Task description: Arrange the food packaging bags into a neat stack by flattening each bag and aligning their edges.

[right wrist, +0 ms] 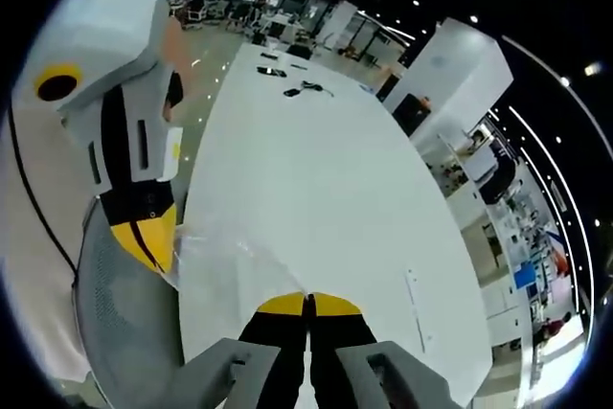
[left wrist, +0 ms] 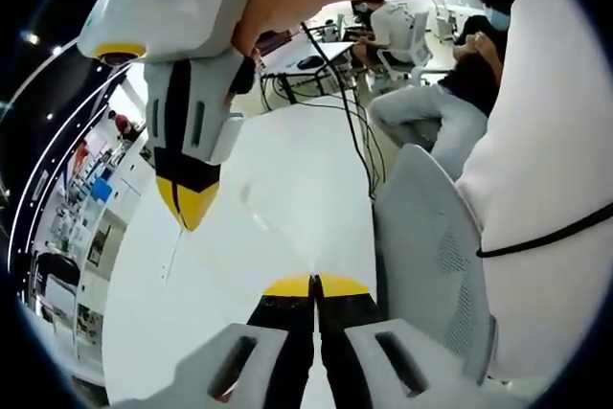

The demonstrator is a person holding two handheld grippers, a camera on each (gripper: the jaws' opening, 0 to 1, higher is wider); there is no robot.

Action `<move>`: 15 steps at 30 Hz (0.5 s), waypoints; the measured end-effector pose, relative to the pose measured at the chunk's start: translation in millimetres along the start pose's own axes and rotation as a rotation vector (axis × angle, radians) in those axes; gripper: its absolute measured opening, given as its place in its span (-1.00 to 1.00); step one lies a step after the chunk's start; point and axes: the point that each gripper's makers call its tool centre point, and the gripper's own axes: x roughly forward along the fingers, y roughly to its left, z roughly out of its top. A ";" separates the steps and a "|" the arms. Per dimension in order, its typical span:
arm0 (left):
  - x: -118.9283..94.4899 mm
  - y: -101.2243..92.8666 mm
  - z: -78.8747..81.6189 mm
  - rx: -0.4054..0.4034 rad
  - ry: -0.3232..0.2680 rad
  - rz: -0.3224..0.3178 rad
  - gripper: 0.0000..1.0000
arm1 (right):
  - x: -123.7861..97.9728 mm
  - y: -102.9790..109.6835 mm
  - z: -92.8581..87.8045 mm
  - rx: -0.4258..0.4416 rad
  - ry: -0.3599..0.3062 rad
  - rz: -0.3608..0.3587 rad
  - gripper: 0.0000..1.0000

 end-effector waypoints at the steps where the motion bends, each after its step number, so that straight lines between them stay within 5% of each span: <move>1: -0.2 0.2 0.1 0.001 0.001 0.002 -1.00 | 0.1 0.3 -0.1 0.000 0.001 0.001 -1.00; 15: -2.8 0.0 2.1 -0.006 0.001 -0.007 -1.00 | -0.8 -3.2 0.6 0.000 -0.001 -0.016 -1.00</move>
